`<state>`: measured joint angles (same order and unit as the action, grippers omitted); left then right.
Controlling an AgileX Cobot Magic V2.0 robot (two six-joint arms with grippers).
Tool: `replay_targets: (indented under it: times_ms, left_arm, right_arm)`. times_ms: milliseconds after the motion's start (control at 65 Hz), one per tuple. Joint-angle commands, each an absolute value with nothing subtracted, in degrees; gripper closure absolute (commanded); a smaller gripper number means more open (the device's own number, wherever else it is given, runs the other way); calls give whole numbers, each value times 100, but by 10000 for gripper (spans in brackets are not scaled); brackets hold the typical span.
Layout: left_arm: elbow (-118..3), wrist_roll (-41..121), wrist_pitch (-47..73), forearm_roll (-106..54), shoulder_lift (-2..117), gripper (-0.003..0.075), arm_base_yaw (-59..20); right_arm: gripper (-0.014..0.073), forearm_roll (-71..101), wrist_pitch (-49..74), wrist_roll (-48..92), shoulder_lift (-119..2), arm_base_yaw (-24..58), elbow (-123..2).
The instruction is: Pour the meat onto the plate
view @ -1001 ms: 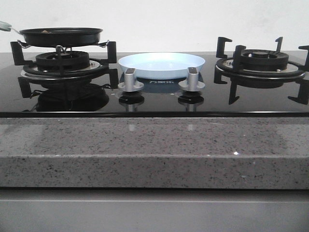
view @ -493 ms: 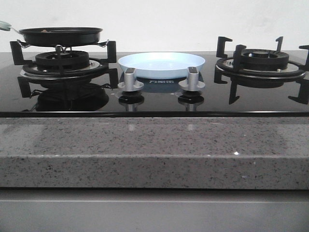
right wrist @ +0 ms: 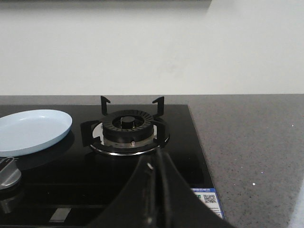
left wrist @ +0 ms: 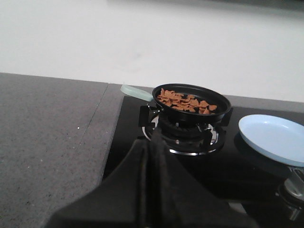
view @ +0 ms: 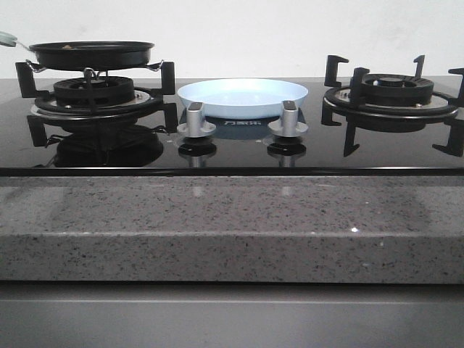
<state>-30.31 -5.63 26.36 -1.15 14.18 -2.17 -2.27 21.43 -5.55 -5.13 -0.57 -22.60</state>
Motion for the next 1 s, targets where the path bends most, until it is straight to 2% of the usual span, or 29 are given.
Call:
replay_targets:
  times_ms: [0,246,585,662,739,785,862,908,985]
  left_arm:
    - [-3624,-462,2712,-72,1947,741,-211]
    - [-3902,-205,2669,-88,2564,741,-211]
    - [-3759,-205,2727,-251,2944,740,-211]
    - [-3759,-195,2738,-222,3024,724,-211]
    - [-3759,-168,2725,-213,3080,631,-211]
    - [-3759,-168,2725,-213,3114,556,-211]
    - [-3759,-166,2725,-213,3129,360,-211]
    - [-3759,-166,2736,-213,3129,276,-244]
    - [-3759,-166,2736,-213,3129,221,-377]
  right_arm:
    - [713,-221,2139,-498,-1005,-48,-2813]
    - [713,-218,2189,-498,-1659,-48,-3170]
    - [711,-200,2510,-498,-1710,-48,-3170]
    - [686,-189,2636,-498,-1710,-48,-3170]
    - [587,-146,2674,-498,-1710,-48,-3170]
    - [488,-89,2679,-498,-1710,-48,-3170]
    - [284,0,2713,-498,-1710,-48,-3170]
    - [208,51,2740,-498,-1716,-48,-3170]
    - [169,193,2793,-498,-1778,-41,-3207]
